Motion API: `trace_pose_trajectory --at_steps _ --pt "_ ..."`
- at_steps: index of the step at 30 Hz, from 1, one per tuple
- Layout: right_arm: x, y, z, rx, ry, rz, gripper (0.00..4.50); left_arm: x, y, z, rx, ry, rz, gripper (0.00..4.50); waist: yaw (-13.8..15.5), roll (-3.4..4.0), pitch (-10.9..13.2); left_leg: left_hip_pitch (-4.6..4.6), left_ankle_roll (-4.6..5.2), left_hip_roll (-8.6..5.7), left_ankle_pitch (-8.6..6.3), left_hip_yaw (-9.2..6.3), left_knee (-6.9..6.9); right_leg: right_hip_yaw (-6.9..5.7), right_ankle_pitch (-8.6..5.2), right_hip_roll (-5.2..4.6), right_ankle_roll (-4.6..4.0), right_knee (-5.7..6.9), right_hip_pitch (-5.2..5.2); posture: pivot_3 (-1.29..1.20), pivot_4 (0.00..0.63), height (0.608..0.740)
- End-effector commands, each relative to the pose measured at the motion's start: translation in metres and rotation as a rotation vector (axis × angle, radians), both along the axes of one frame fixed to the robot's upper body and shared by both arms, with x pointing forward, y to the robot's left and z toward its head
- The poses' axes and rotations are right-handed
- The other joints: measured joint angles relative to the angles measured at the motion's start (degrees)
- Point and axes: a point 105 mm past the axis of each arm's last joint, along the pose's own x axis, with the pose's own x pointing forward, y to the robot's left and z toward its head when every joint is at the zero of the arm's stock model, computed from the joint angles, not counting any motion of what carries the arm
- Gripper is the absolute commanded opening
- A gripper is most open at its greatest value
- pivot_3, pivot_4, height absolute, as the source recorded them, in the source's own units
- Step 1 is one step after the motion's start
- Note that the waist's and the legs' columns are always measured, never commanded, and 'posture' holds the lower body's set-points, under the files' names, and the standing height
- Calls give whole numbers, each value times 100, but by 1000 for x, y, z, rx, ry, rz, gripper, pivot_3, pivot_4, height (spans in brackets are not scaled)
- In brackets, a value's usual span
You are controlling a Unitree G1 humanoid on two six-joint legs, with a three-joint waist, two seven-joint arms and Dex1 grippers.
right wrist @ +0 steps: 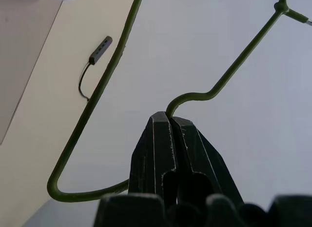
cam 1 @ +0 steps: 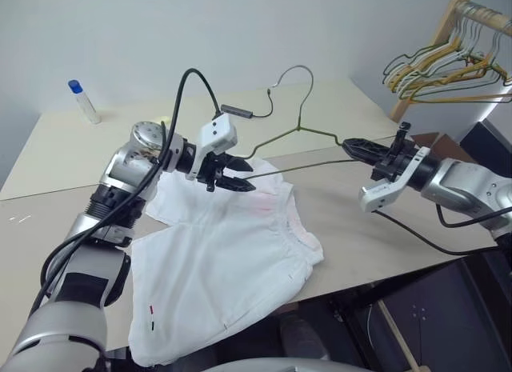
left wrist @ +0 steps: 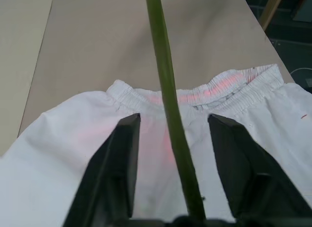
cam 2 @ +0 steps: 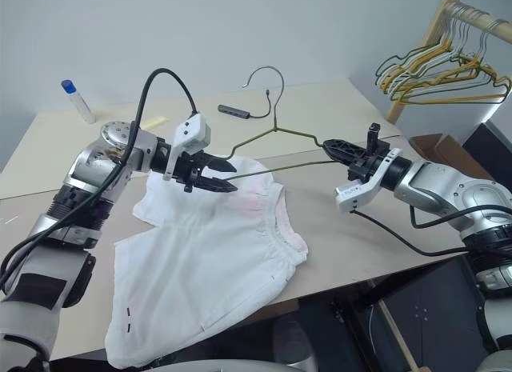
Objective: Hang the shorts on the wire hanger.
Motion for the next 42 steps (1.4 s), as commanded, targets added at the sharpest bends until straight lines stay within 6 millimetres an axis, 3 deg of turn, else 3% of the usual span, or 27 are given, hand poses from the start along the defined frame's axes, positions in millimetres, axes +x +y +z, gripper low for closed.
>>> trace_pose_trajectory --at_steps 1,4,5,8,13,15,18,20,23,27,30,35,42 --pt "0 0 23 39 -72 1 0 2 4 13 -26 -43 24 1006 -3 0 0 0 0 0 0 -1 0 0 0 0 0 0 0 -242 0 740" --pt "0 0 22 37 -64 3 0 0 8 13 -35 -28 33 35 -15 0 0 0 0 0 0 -2 0 0 0 0 0 1 0 -237 0 740" --pt "-1 1 23 41 -59 7 0 0 10 13 -34 -28 40 10 -21 0 0 0 0 1 0 -2 0 0 0 0 0 2 0 -235 0 740" --pt "-3 3 23 67 -26 23 739 -2 17 10 -16 -37 43 0 -29 0 0 1 0 0 0 -5 0 1 0 0 0 4 0 -231 0 740" --pt "-24 8 19 167 190 132 2374 -4 33 10 11 -65 80 0 -31 0 0 3 1 1 0 -10 0 -3 0 0 0 0 6 -211 0 740" --pt "-32 9 18 264 339 142 3036 -5 39 10 30 -93 83 0 -20 -1 1 3 1 0 -1 -12 0 -3 0 -2 1 -1 9 -201 0 740" --pt "-39 8 15 488 772 56 4087 -9 43 11 62 -164 60 0 9 -1 1 16 6 3 -4 -31 0 -15 0 -1 1 -14 43 -192 0 740" --pt "-39 10 17 581 1004 13 4434 -12 41 16 48 -180 46 0 42 -1 2 37 11 9 -7 -38 2 -21 0 -2 2 -23 78 -175 0 740" --pt "-29 15 14 575 1210 -69 4434 -19 37 22 24 -207 10 0 158 2 3 71 18 13 -12 -35 7 -15 1 -6 3 -18 100 -163 0 740" --pt "-8 20 6 532 1287 -213 4434 -24 31 24 3 -225 -18 0 336 23 2 79 17 10 -13 -34 2 -14 0 -2 1 -10 88 -149 0 740" --pt "-6 26 1 456 1394 -261 4434 -27 27 24 9 -232 -35 0 495 26 2 46 12 2 -19 -30 5 -12 -2 -1 3 -10 56 -141 0 740" --pt "-8 37 3 371 1439 -235 2882 -27 24 26 7 -240 -47 0 718 29 2 -113 13 -10 -17 -33 62 -11 2 -4 7 89 -109 -135 0 740" --pt "-14 38 9 356 1442 -191 496 -29 25 25 -4 -266 -70 0 769 29 2 -113 11 -12 -15 -28 67 -12 1 -3 6 68 -112 -139 0 740"
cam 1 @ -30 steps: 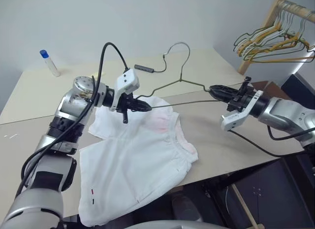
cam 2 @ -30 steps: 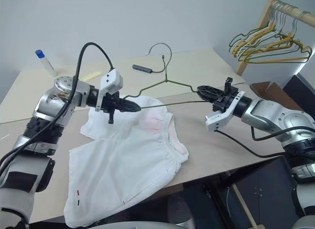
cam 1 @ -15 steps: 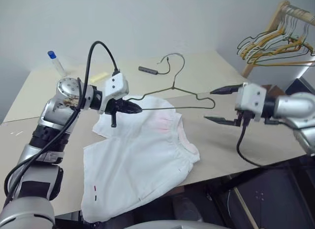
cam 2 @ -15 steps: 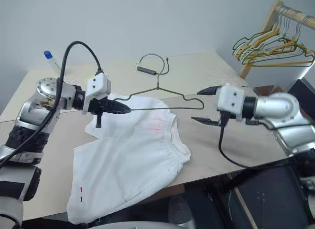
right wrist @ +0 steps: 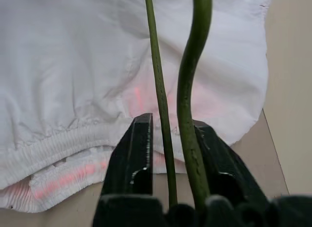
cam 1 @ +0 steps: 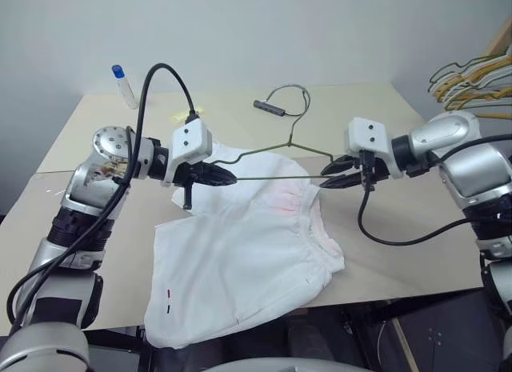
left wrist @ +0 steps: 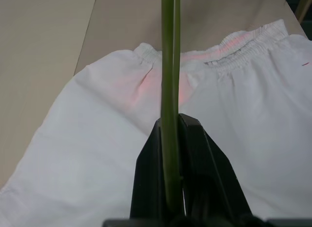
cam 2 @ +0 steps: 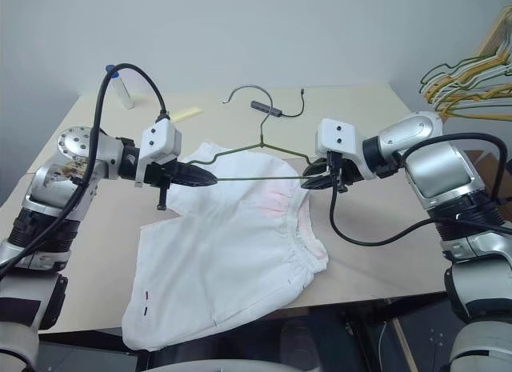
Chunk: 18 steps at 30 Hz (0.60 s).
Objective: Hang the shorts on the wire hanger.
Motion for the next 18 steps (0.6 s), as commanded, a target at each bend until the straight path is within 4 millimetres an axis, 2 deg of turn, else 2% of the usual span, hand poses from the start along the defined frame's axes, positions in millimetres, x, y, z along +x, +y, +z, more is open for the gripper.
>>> trace_pose_trajectory --at_steps 1,3,6,9,13,15,18 --pt "-7 1 15 27 -40 39 205 -3 -4 14 -40 -95 -58 0 -6 0 0 1 0 0 0 0 0 0 0 0 0 0 0 -139 0 740" --pt "-10 -1 13 27 -36 46 97 -2 -4 15 -56 -115 -76 0 -17 0 0 3 0 2 0 0 -1 0 0 2 -1 1 1 -144 0 740" --pt "-17 -4 9 40 -25 41 0 -3 -3 15 -70 -111 -120 662 -18 0 0 1 0 2 0 2 -1 1 0 2 -1 1 1 -157 0 740" --pt "-27 -11 6 60 11 18 0 -4 1 18 -112 -91 -149 1563 -20 0 0 2 0 2 0 2 -1 -1 0 2 -1 0 2 -166 0 740" --pt "-42 -29 -8 74 77 -70 0 26 24 18 -119 -142 16 2819 -7 0 0 4 0 2 0 2 0 -1 0 2 0 0 5 -174 0 740" --pt "-50 -43 -18 94 131 -155 0 36 38 19 -138 -144 82 3488 -17 0 -1 6 0 2 0 1 0 -4 0 2 0 -3 8 -181 0 740" --pt "-60 -67 -32 159 235 -328 0 34 52 23 -170 -155 103 4380 -38 0 0 6 0 2 0 4 -1 -2 0 2 0 -3 7 -181 0 740"
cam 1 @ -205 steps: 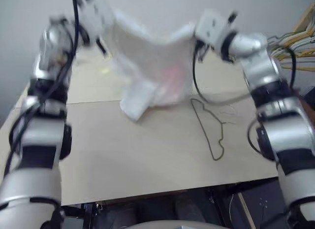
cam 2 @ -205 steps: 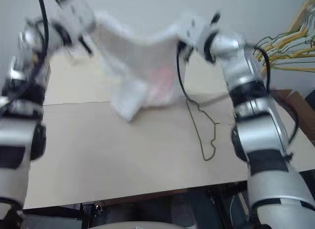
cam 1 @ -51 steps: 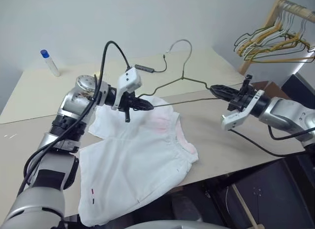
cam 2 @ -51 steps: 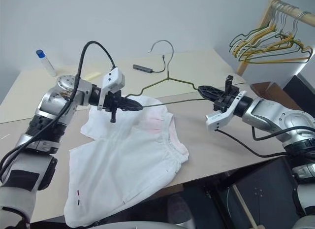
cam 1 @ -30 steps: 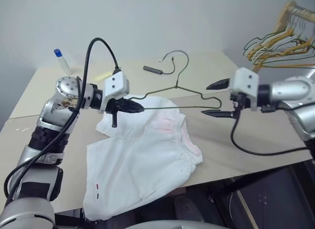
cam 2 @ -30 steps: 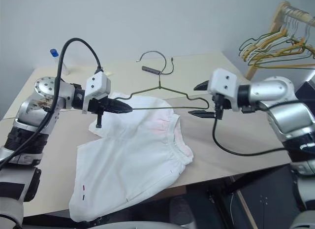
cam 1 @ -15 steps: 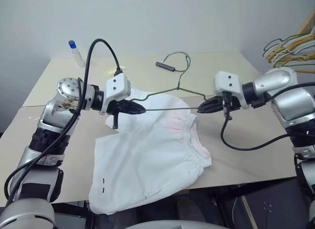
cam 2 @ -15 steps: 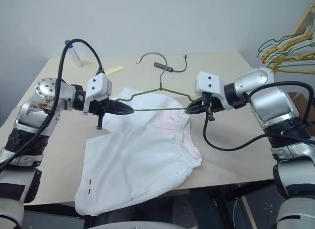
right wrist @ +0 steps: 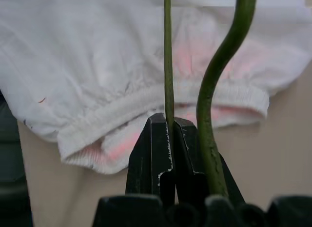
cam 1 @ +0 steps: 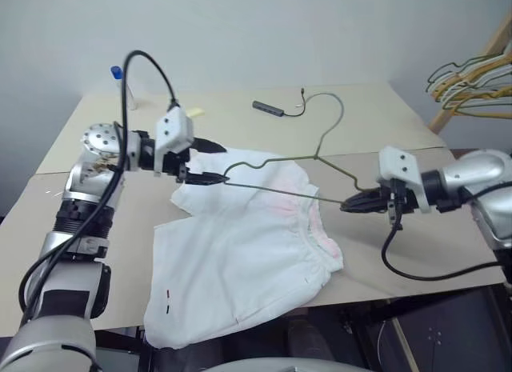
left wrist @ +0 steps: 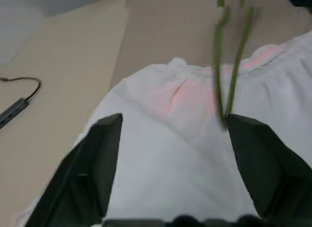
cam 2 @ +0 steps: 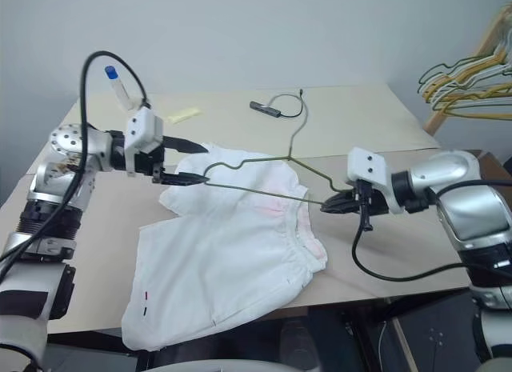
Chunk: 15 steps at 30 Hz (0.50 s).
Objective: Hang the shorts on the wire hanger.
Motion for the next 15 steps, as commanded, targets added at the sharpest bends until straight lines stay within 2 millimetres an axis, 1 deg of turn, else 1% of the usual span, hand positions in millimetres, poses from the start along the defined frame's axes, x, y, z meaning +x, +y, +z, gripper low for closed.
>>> trace_pose_trajectory --at_steps 1,4,7,9,11,13,15 --pt "-6 -23 5 84 53 -194 0 -1 16 20 -56 -79 32 4473 -19 0 0 -2 1 1 0 0 0 -1 0 1 0 1 -1 -181 0 740" --pt "-19 -44 -11 154 186 -369 0 -12 13 25 -94 -103 10 4473 -21 0 -1 0 1 3 -1 2 -1 3 0 0 0 1 1 -177 0 740" --pt "-34 -58 -30 215 340 -516 0 -25 3 23 -118 -100 -7 4473 4 1 -1 6 1 5 0 0 -1 5 0 0 0 1 7 -174 0 740" --pt "-48 -64 -47 216 446 -583 0 -40 -3 20 -132 -77 -51 4473 11 1 -2 13 0 5 0 3 0 9 0 0 0 2 13 -167 0 740" --pt "-59 -66 -62 209 520 -629 0 -51 -8 17 -139 -59 -71 4473 23 1 -5 16 0 7 -1 1 -1 8 0 2 -1 1 15 -165 0 740" --pt "-65 -66 -68 217 549 -646 0 -56 -10 15 -146 -47 -65 4473 24 4 -7 18 0 7 -1 4 -1 12 -1 3 -1 -3 17 -160 0 740" --pt "-65 -69 -71 247 560 -682 0 -59 -10 14 -153 -36 -55 4473 20 10 -11 24 1 7 -1 7 -1 14 -1 3 0 -2 23 -150 0 740"
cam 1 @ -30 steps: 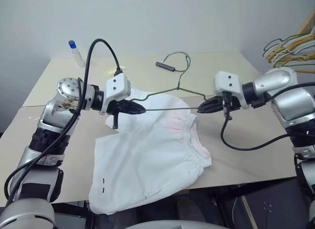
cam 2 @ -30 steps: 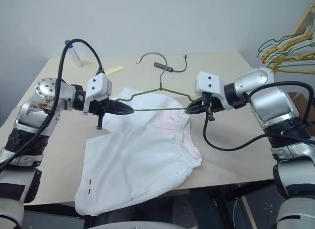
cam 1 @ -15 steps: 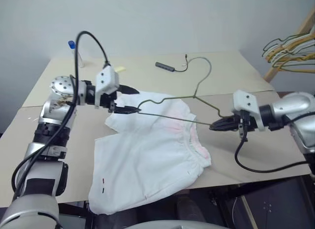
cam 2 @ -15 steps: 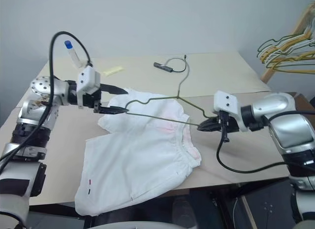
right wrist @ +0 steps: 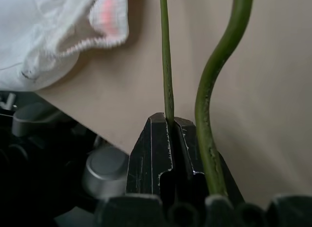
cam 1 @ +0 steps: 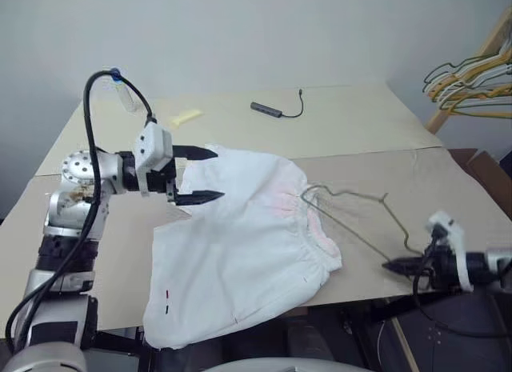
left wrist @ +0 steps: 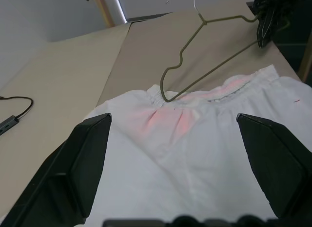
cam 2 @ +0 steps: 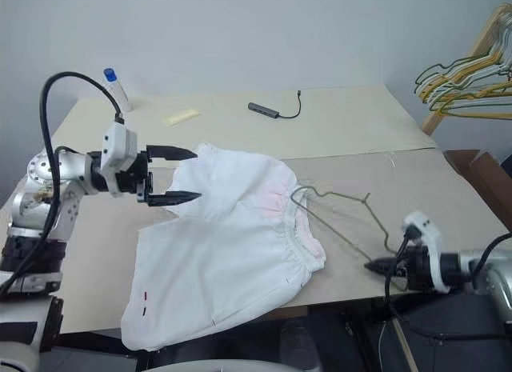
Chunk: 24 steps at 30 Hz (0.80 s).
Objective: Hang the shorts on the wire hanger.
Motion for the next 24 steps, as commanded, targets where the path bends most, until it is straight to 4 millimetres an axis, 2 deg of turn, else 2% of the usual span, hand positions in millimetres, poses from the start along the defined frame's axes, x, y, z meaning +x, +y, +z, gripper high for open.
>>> trace_pose_trajectory --at_steps 1,5,8,17,21,24 --pt "5 -5 10 35 -39 -61 0 -7 1 14 -23 -41 19 4473 -1 10 -6 4 0 0 0 1 0 1 0 0 0 -1 3 -145 0 740" --pt "1 -14 9 62 -27 -128 0 -13 2 12 -26 -28 27 4473 48 14 -9 34 0 2 -1 0 -11 -1 -3 7 -1 -15 40 -140 0 740" --pt "0 -11 6 60 -17 -119 0 -15 2 11 -25 -19 27 4473 116 15 -9 67 1 7 -2 4 -30 -6 -3 12 -1 -54 82 -139 0 740" --pt "0 -11 5 52 28 -96 0 -16 1 13 -19 -23 24 4473 191 15 -9 65 1 6 -3 30 -30 -5 -3 12 -1 -62 83 -124 0 740" --pt "-6 -17 10 79 64 -126 0 -16 2 13 -18 -27 31 4473 210 15 -10 66 2 6 -3 46 -30 -4 -3 12 -1 -62 83 -117 0 740" --pt "-19 -17 10 71 124 -101 0 -17 3 12 -15 -27 31 4473 258 15 -10 66 2 7 -3 54 -31 -5 -3 12 -1 -63 83 -114 0 740"
